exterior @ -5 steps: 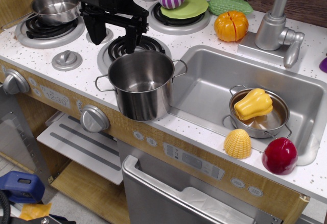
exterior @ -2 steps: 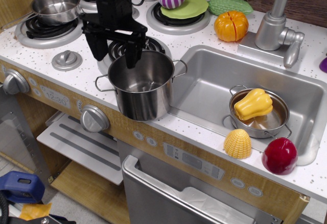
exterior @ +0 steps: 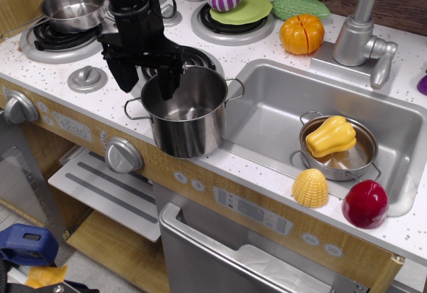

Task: Put pot on stove which is near stove

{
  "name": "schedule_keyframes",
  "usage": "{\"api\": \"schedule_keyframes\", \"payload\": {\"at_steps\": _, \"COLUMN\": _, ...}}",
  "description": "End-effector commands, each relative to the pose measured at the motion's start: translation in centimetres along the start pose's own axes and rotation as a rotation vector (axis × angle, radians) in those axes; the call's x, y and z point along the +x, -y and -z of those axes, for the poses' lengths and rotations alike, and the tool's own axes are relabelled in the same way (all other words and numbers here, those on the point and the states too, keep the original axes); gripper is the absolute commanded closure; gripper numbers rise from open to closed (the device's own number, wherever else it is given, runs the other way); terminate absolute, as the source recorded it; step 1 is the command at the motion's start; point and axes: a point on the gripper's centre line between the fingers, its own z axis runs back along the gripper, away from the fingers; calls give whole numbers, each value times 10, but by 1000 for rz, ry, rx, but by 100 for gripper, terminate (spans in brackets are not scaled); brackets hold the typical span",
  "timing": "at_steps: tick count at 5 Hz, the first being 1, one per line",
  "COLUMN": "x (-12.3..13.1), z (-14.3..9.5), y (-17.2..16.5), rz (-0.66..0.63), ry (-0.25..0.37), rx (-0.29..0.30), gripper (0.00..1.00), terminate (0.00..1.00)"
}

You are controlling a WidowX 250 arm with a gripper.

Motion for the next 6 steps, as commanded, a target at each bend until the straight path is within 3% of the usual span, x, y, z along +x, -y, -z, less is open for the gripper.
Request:
{"api": "schedule_keyframes", "payload": {"at_steps": 1, "x": -3, "z": 3, "y": -6, "rz": -28, "ry": 66, "rx": -28, "gripper": 0, "terminate": 0}}
{"api": "schedule_keyframes", "payload": {"at_steps": 2, "x": -5, "z": 5, "y": -4, "rz": -46, "ry": 75, "rx": -46, "gripper": 100, "terminate": 0}}
{"api": "schedule_keyframes", "payload": {"at_steps": 6, "x": 5, "z": -9, "y": -3, "rz": -40, "ry": 97, "rx": -34, "gripper": 100, "terminate": 0}}
